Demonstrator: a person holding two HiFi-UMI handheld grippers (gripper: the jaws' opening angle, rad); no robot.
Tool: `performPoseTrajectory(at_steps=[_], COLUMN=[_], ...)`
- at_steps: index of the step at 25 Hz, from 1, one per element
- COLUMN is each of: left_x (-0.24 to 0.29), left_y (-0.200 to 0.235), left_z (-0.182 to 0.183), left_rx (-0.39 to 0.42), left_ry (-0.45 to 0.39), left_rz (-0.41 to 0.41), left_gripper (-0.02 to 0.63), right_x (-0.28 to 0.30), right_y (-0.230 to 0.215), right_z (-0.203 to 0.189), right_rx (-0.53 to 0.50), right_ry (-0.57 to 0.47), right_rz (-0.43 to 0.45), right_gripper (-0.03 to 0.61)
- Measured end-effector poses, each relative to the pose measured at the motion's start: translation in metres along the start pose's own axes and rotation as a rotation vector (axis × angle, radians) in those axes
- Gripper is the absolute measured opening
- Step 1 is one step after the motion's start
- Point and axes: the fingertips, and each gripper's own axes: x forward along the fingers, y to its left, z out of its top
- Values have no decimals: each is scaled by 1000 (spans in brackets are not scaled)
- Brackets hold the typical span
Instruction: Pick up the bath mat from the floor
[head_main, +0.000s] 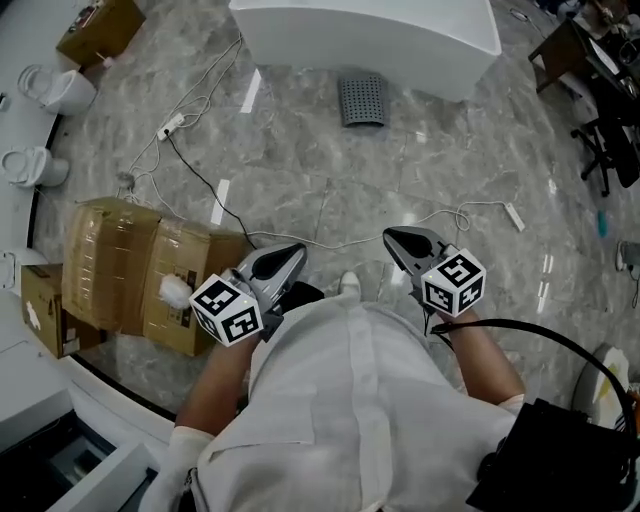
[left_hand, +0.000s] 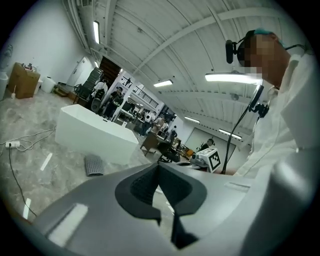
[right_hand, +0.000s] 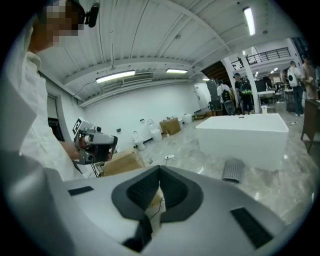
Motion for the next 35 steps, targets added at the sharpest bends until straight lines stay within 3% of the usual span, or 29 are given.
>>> performPoseTrajectory(at_steps=[7,13,17,20,24,29,35], left_x=[40,62,81,92,117,159,232], left_y=[53,145,194,234,281,310,353], left_z=[22,59,99,118,134,147,145], left_rx=[-37,-38,-4,18,53,54,28], left_ry=[61,100,140,187,247,277,373], left_rz=[41,-1,-75,-114,-101,-101,-74], left_gripper=[6,6,6,6,6,6,6], right_x=[38,106,144,175,205,235,285], right_y=[-57,-113,-155,-187,-230,-293,-408], right_z=[7,31,49,56,58,39,-33], right_rx=[165,284,380,431,545,698,945], right_ry=[-70,-131,-143,-146,-183,-200,-207], right_rz=[1,-69,-157,-215,-246,-245,-259], right_gripper=[8,11,12,57,63,63,63])
